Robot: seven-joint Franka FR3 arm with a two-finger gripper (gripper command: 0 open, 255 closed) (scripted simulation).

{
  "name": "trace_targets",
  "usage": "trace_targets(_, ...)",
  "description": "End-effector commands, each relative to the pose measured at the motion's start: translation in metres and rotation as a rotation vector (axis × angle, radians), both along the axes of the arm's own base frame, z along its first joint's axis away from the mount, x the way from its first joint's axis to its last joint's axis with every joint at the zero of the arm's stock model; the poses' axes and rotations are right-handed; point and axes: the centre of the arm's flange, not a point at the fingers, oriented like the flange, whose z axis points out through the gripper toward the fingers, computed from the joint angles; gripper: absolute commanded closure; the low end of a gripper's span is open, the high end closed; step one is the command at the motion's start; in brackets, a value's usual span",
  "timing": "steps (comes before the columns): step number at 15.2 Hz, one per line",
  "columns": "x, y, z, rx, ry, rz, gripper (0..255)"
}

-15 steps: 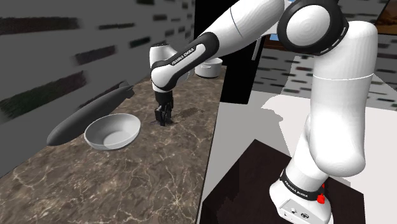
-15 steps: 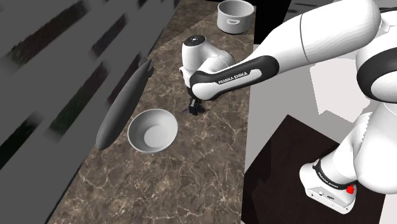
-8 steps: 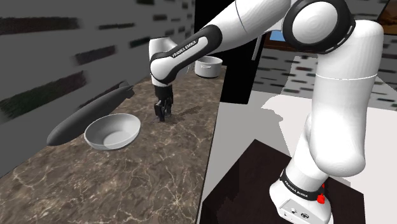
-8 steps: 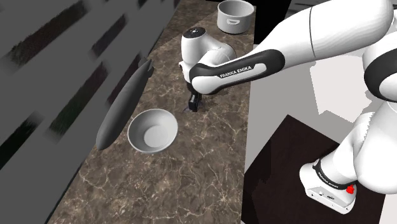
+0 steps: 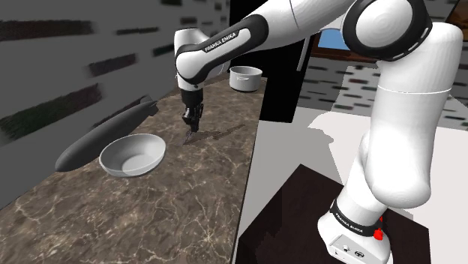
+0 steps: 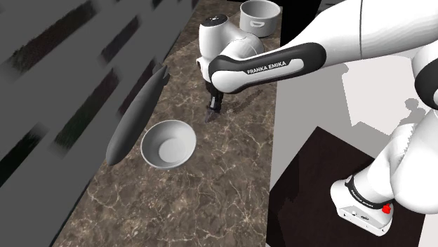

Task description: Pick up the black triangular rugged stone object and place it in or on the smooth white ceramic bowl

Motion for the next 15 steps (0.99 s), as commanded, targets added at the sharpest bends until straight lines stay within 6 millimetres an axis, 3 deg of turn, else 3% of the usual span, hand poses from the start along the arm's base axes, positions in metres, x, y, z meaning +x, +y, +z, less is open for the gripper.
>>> trace_targets(1, 0.000, 0.001, 0.011, 0.000, 0.000, 0.000, 255)
trace_targets(3, 0.000, 0.001, 0.022, 0.000, 0.000, 0.000, 255)
trace_targets(4, 0.000, 0.001, 0.017, 0.000, 0.000, 0.000, 255)
trace_targets(5, 0.000, 0.001, 0.017, 0.000, 0.000, 0.000, 0)
trace_targets(10, 0.020, -0.024, -0.031, -0.020, -0.011, 0.358, 0)
trace_targets(15, 0.020, -0.024, -0.058, -0.020, -0.011, 0.358, 0)
